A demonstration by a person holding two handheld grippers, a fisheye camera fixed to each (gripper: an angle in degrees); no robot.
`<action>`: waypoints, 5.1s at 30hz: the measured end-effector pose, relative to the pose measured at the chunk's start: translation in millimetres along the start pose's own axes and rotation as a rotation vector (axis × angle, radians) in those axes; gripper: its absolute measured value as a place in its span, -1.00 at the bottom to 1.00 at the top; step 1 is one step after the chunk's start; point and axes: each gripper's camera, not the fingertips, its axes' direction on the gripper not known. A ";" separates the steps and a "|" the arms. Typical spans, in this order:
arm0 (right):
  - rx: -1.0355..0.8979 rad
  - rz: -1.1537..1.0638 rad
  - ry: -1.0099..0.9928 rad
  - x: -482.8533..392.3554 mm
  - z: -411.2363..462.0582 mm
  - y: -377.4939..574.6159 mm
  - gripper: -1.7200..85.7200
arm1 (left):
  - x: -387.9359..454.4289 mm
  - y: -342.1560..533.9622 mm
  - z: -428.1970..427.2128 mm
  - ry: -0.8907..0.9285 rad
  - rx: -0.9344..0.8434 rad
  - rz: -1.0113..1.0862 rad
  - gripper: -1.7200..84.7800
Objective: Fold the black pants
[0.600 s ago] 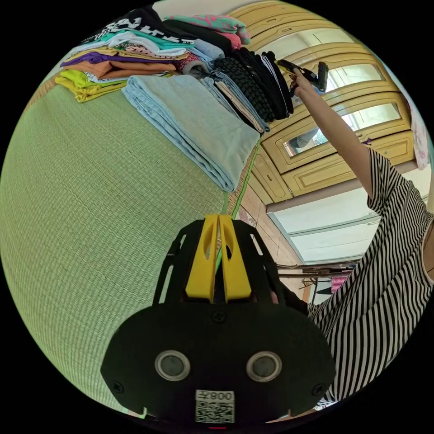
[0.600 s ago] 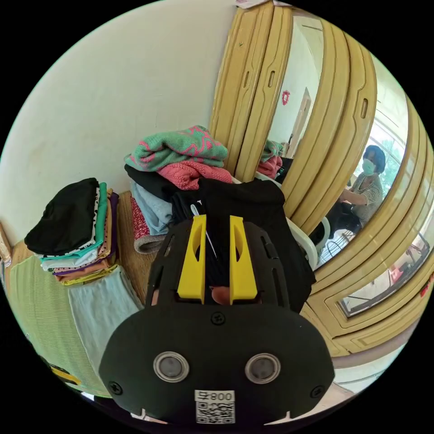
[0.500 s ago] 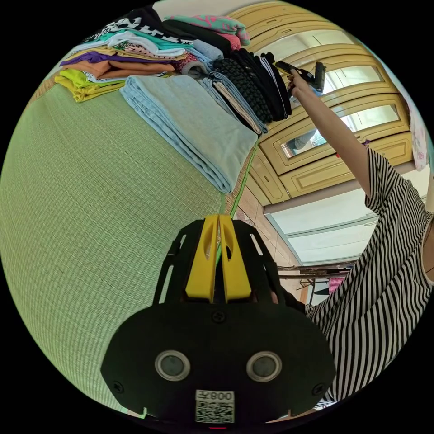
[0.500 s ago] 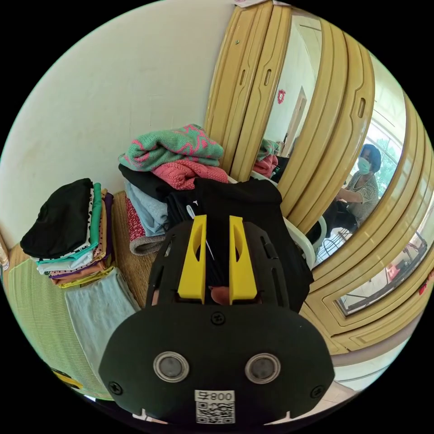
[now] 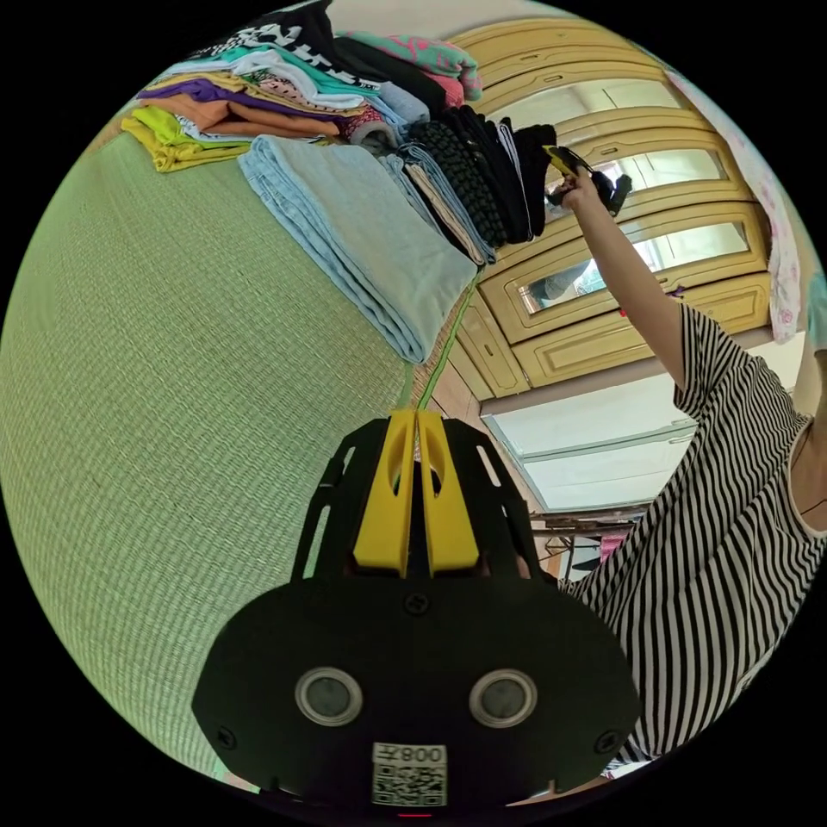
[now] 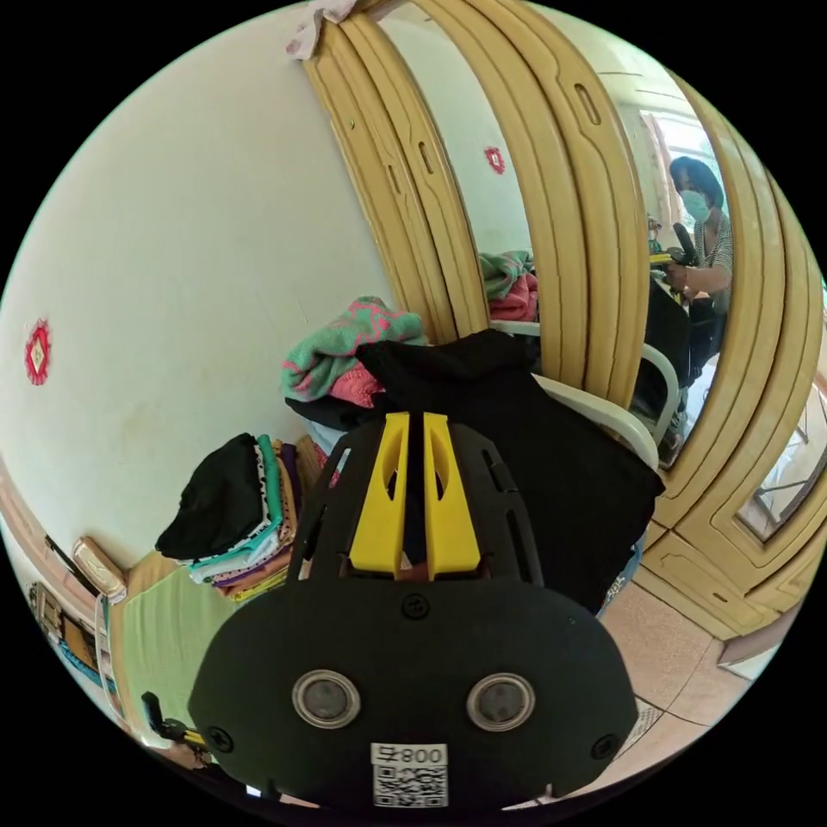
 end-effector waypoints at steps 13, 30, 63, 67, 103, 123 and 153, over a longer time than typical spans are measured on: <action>0.234 -0.182 -0.412 -65.3 -168.8 8.5 -0.93 | 23.4 115.6 -97.6 0.029 0.134 0.029 -0.95; -0.058 -0.499 -1.117 -284.5 -200.8 164.4 -0.94 | 29.4 371.4 -311.5 0.114 0.746 -0.023 -0.76; -0.596 -0.329 -1.240 -386.5 47.3 355.2 -0.92 | 0.0 591.7 -346.5 -0.015 0.724 -0.262 -0.89; -0.669 -0.178 -0.965 -328.9 131.7 358.7 -0.93 | -0.2 608.8 -353.1 0.015 0.717 -0.286 -0.90; -0.996 0.001 -0.914 -184.8 363.0 472.1 -0.95 | 57.5 643.0 -358.7 0.033 0.579 -0.396 -0.90; 0.006 -0.098 -1.299 -192.7 211.2 275.0 -0.96 | 185.0 616.8 -479.3 0.118 0.737 0.369 -0.90; -1.153 -0.876 -1.088 -622.5 482.7 735.6 -0.96 | -90.9 968.1 -586.2 -0.228 1.060 -1.017 -0.76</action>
